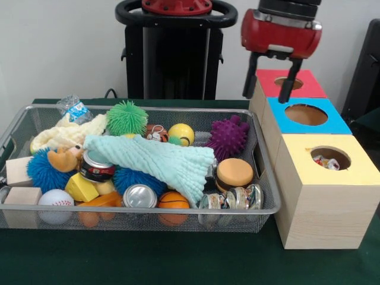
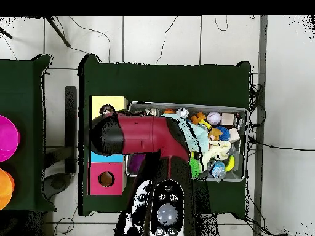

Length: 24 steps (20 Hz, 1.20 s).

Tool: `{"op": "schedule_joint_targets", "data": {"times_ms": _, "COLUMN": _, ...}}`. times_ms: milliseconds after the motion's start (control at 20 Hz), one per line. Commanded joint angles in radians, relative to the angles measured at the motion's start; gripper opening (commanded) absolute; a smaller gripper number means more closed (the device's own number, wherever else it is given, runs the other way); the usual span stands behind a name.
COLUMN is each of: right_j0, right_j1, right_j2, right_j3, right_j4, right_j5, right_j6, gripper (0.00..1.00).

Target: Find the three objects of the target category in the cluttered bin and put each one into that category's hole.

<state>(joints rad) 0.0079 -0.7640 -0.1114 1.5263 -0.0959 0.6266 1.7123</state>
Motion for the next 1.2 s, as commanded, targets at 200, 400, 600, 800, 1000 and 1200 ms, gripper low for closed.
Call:
{"op": "schedule_joint_targets", "data": {"times_ms": 200, "right_j0": -0.040, "right_j1": 0.019, "right_j2": 0.113, "right_j3": 0.111, "right_j4": -0.117, "right_j5": 0.067, "right_j6": -0.115, "gripper": 1.00}}
{"op": "schedule_joint_targets", "data": {"times_ms": 400, "right_j0": -0.014, "right_j1": 0.065, "right_j2": 0.102, "right_j3": 0.103, "right_j4": -0.136, "right_j5": 0.005, "right_j6": -0.032, "gripper": 1.00}}
{"op": "schedule_joint_targets", "data": {"times_ms": 600, "right_j0": 0.026, "right_j1": 0.107, "right_j2": 0.061, "right_j3": 0.080, "right_j4": -0.169, "right_j5": -0.036, "right_j6": 0.041, "gripper": 1.00}}
{"op": "schedule_joint_targets", "data": {"times_ms": 800, "right_j0": 0.058, "right_j1": 0.120, "right_j2": 0.017, "right_j3": 0.059, "right_j4": -0.214, "right_j5": -0.055, "right_j6": 0.074, "gripper": 1.00}}
{"op": "schedule_joint_targets", "data": {"times_ms": 1000, "right_j0": 0.118, "right_j1": 0.157, "right_j2": -0.070, "right_j3": 0.012, "right_j4": -0.281, "right_j5": -0.065, "right_j6": 0.129, "gripper": 1.00}}
{"op": "schedule_joint_targets", "data": {"times_ms": 1200, "right_j0": 0.079, "right_j1": 0.153, "right_j2": -0.047, "right_j3": 0.028, "right_j4": -0.288, "right_j5": -0.086, "right_j6": 0.077, "gripper": 1.00}}
